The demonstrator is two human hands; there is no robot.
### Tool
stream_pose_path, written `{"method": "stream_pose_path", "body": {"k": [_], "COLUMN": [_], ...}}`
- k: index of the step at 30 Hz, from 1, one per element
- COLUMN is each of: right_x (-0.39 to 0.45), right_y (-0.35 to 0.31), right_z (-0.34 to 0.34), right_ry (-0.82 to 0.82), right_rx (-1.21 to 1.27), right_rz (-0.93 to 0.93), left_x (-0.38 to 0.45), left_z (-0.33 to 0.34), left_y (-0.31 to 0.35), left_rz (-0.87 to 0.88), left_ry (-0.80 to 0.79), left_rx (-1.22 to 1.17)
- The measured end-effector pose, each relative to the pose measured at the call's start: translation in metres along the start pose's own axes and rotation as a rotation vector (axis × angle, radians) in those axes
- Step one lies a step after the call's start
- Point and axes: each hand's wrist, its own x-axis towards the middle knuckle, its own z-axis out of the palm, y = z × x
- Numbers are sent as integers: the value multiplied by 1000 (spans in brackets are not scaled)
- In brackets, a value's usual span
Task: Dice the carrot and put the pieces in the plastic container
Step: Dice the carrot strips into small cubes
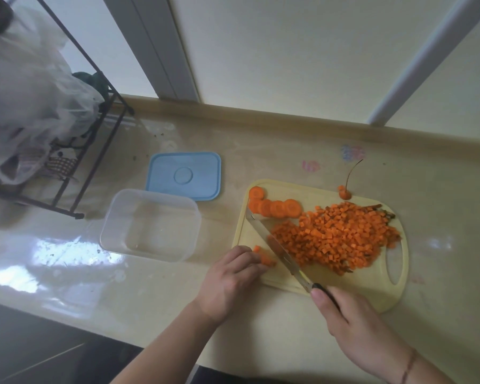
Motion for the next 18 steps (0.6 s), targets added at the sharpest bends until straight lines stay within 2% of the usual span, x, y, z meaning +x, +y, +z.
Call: {"method": "stream_pose_path", "body": {"k": [18], "right_x": [-8], "right_y": [8], "right_z": [10], "right_ry": [-9], "right_rx": [-32], "right_rz": [-71], "left_x": [0], "left_z": [4], "left_y": [3], "left_rz": [-62], "left_ry": [-6], "left_rx": [-30]}}
